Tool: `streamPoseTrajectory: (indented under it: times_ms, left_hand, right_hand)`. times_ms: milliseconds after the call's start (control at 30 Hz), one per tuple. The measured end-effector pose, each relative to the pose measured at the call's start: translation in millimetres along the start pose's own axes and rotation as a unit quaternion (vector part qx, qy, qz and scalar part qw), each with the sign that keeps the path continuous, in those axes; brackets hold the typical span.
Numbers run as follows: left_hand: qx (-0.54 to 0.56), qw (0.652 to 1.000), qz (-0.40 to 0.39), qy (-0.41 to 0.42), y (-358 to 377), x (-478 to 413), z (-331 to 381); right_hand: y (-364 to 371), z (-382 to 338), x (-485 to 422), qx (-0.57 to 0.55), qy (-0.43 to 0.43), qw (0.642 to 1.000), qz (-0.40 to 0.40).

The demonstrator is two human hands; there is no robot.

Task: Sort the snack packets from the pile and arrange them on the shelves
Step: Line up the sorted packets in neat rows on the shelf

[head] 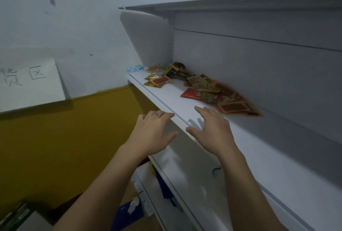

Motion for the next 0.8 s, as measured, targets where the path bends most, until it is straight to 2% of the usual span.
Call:
streamPoseTrajectory:
  times_ms: [367,600,800]
  left_hand:
    - [0.047,0.994,-0.016,0.094,35.4,-117.9,-4.7]
    - [0.079,0.985,-0.039,0.151,53.2,-211.7,-35.3]
    - [0.095,0.970,-0.062,0.217,81.0,-265.8,-33.7]
  right_hand:
    - [23.6,27.0,-88.9,0.071,0.081,0.994,-0.031]
    - [60.6,49.8,-180.9,0.149,0.154,0.975,-0.059]
    - [83.1,73.2,-223.9,0.211,0.206,0.952,-0.078]
Point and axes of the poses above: each hand's wrist, its own x-axis away from the middle knuckle, its own y-axis out of the palm, z = x × y, the point moved 9 cm from there along -x, towards the middle knuckle, and after that the axes turned 12 degrees about -y, right-handed, at the moved point
